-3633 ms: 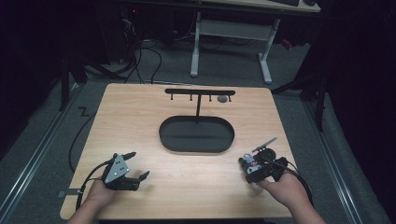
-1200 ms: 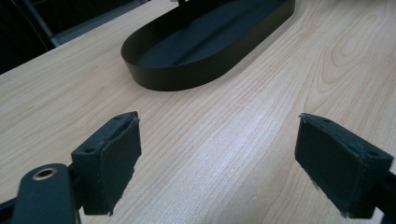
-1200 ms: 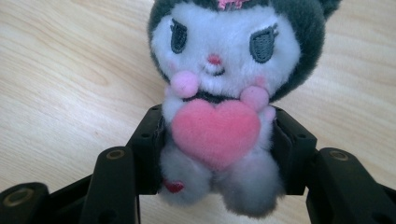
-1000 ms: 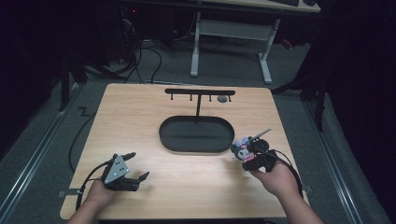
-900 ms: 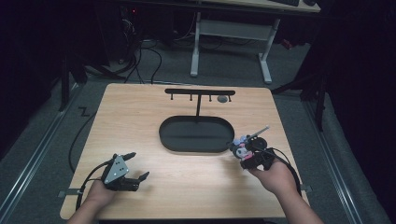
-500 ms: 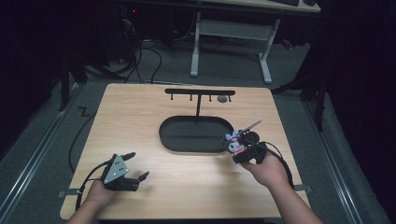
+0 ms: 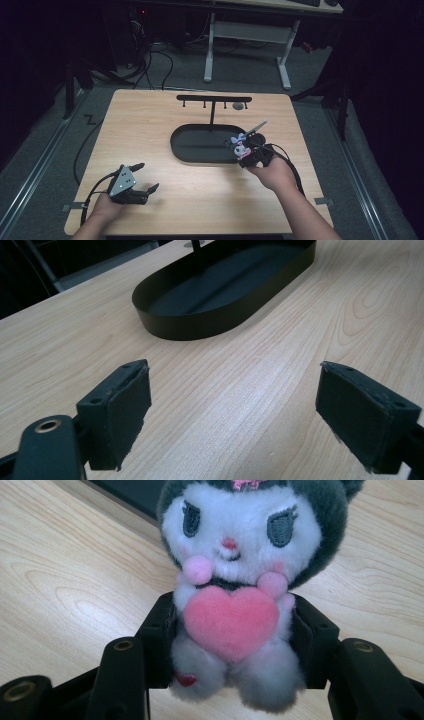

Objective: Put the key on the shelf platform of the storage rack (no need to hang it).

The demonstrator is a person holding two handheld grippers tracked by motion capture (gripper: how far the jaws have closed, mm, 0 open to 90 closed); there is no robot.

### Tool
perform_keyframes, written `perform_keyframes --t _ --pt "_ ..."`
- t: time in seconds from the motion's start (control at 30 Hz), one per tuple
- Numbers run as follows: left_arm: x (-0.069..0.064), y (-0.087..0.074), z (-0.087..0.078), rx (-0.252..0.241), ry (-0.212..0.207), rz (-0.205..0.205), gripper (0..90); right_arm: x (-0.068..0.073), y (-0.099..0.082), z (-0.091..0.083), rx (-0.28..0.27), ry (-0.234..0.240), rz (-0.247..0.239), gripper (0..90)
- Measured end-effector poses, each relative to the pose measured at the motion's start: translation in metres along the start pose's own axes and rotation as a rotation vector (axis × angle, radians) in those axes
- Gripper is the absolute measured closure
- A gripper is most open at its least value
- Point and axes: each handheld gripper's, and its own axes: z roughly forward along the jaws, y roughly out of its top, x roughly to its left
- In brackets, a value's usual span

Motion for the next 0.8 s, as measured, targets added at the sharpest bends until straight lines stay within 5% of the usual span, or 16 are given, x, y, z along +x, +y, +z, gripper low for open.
perform_keyframes --t 0.43,0.8 --pt "0.0 0.0 0.0 0.002 0.001 -0.001 15.4 0.008 0.026 0.013 0.008 0.026 -0.014 46.3" --pt "0.0 0.0 0.0 0.002 0.0 -0.003 15.4 0.018 0.049 0.022 0.005 0.036 -0.07 46.3"
